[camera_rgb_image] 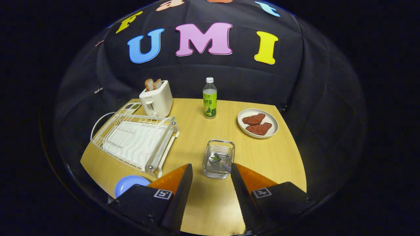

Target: Take the plate from the dish rack, then take the spoon from the basket and place it into the plate.

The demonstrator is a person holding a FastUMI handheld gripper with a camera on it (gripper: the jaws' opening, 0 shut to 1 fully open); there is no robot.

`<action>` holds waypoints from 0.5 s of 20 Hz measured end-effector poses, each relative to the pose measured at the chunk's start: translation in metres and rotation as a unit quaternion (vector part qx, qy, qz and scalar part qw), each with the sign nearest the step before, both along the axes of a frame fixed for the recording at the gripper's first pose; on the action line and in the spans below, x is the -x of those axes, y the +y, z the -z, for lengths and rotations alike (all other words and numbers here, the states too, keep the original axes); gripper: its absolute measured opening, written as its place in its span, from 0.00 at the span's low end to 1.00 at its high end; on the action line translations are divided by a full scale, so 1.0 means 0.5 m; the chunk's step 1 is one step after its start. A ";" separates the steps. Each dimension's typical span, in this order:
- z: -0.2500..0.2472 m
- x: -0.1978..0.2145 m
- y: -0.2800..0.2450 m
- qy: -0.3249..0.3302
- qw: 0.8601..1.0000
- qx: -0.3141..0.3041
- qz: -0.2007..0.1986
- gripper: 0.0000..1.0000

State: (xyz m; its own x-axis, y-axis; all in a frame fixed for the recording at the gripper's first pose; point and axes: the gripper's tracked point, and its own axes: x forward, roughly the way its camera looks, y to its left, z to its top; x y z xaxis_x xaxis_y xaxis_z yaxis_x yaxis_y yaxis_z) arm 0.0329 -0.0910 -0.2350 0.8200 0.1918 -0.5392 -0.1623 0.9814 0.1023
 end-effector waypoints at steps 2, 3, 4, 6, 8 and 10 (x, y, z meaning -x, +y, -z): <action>0.038 -0.023 -0.023 0.018 1.000 0.015 -0.014 0.73; 0.056 -0.034 -0.034 0.026 0.999 0.025 -0.021 0.73; 0.075 -0.043 -0.040 0.034 0.999 0.032 -0.029 0.73; 0.107 -0.055 -0.034 0.051 0.997 0.029 -0.047 0.74; 0.129 -0.064 -0.028 0.063 0.996 0.025 -0.061 0.67; 0.125 -0.065 -0.015 0.065 0.996 0.005 -0.068 0.33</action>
